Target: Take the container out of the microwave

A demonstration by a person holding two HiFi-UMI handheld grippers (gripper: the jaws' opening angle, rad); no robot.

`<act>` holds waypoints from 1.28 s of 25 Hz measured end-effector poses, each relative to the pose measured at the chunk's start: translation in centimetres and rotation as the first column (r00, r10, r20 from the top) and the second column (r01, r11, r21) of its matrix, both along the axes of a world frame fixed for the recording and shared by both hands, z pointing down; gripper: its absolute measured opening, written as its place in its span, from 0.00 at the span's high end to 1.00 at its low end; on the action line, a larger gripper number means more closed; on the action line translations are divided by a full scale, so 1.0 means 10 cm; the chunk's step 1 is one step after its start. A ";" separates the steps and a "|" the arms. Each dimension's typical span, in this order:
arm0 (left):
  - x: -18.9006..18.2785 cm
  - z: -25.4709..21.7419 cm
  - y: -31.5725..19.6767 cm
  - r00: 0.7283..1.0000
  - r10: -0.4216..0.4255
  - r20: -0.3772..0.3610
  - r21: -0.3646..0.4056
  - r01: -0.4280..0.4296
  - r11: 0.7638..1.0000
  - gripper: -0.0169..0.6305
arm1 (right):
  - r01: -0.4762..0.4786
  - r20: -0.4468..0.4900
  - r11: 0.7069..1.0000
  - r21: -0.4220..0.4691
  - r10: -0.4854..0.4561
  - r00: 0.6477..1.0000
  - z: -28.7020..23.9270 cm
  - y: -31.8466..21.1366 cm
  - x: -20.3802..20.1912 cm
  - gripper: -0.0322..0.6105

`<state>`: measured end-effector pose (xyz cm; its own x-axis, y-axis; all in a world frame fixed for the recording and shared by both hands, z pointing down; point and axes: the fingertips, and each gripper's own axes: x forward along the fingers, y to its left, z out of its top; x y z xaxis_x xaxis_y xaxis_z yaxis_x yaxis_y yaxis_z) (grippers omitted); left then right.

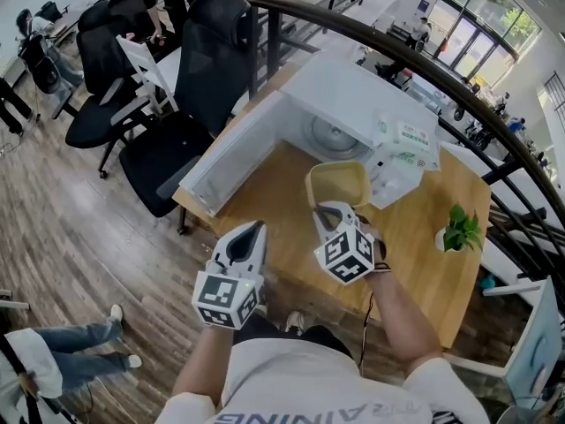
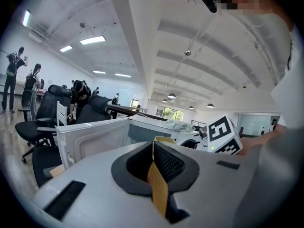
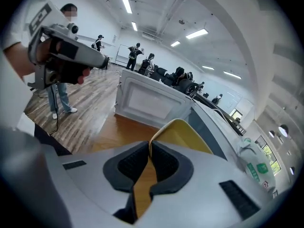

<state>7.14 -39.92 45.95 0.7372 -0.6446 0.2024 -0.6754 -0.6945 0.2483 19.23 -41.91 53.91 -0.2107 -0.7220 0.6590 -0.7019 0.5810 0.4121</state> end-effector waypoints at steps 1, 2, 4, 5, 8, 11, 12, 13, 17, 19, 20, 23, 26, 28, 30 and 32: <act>0.01 -0.02 0.05 1.000 -0.005 0.000 0.005 0.005 1.000 0.91 | 0.004 -0.003 1.000 -0.003 -0.004 1.000 -0.02 0.10 0.02 0.89; 0.02 -0.03 0.09 1.000 -0.009 -0.001 0.010 0.009 1.000 0.92 | 0.006 -0.005 1.000 -0.005 -0.006 1.000 -0.04 0.19 0.03 0.89; 0.05 -0.05 0.20 1.000 -0.011 0.000 0.015 0.011 1.000 0.92 | 0.009 -0.005 1.000 -0.013 -0.009 1.000 -0.09 0.38 0.06 0.89; 0.07 -0.04 0.26 1.000 -0.008 0.002 0.015 0.008 1.000 0.92 | 0.010 -0.007 1.000 -0.020 -0.011 1.000 -0.10 0.49 0.08 0.89; 0.17 -0.02 0.44 1.000 0.004 0.005 0.015 -0.004 1.000 0.92 | 0.012 -0.011 0.999 -0.039 -0.012 1.000 -0.12 0.79 0.14 0.89; 0.23 -0.04 0.58 1.000 0.006 0.003 0.024 -0.006 1.000 0.92 | 0.011 0.003 0.999 -0.053 -0.011 1.000 -0.15 1.01 0.18 0.89; 0.24 -0.05 0.63 1.000 0.006 0.001 0.026 -0.006 1.000 0.91 | 0.012 0.006 0.998 -0.055 -0.011 1.000 -0.16 1.07 0.19 0.89; 0.25 -0.06 0.66 1.000 0.008 0.000 0.028 -0.008 1.000 0.91 | 0.013 0.005 0.998 -0.056 -0.013 1.000 -0.17 1.11 0.20 0.89; 0.27 -0.11 0.76 1.000 0.010 -0.005 0.036 -0.010 0.999 0.92 | 0.013 -0.003 0.999 -0.051 -0.013 1.000 -0.21 1.20 0.22 0.89; 0.29 -0.13 0.77 1.000 0.012 -0.008 0.038 -0.012 0.999 0.92 | 0.013 0.001 0.999 -0.049 -0.013 1.000 -0.22 1.22 0.22 0.89; 0.30 -0.12 0.78 1.000 0.015 -0.009 0.037 -0.014 0.999 0.92 | 0.014 0.006 0.999 -0.050 -0.014 1.000 -0.22 1.23 0.22 0.89; 0.32 -0.10 0.80 1.000 0.016 -0.003 0.033 -0.016 0.999 0.91 | 0.019 0.038 0.998 -0.059 -0.016 0.999 -0.23 1.26 0.21 0.89; 0.32 -0.08 0.81 1.000 0.012 0.001 0.031 -0.012 0.999 0.91 | 0.022 0.038 0.998 -0.056 -0.020 0.999 -0.26 1.25 0.21 0.89; 0.32 -0.07 0.81 1.000 0.011 0.001 0.032 -0.011 0.999 0.92 | 0.026 0.031 0.998 -0.055 -0.024 0.999 -0.26 1.25 0.22 0.89; 0.33 -0.06 0.82 1.000 0.009 0.001 0.032 -0.009 0.999 0.92 | 0.029 0.031 0.998 -0.056 -0.028 0.999 -0.25 1.26 0.23 0.89; 0.34 -0.06 0.82 1.000 0.008 -0.001 0.029 -0.008 1.000 0.92 | 0.032 0.033 0.998 -0.057 -0.030 0.999 -0.24 1.26 0.23 0.89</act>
<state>10.51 -31.73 45.34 0.7425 -0.6444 0.1828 -0.6696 -0.7068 0.2284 21.54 -29.34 51.49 -0.2543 -0.6759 0.6917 -0.6957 0.6247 0.3547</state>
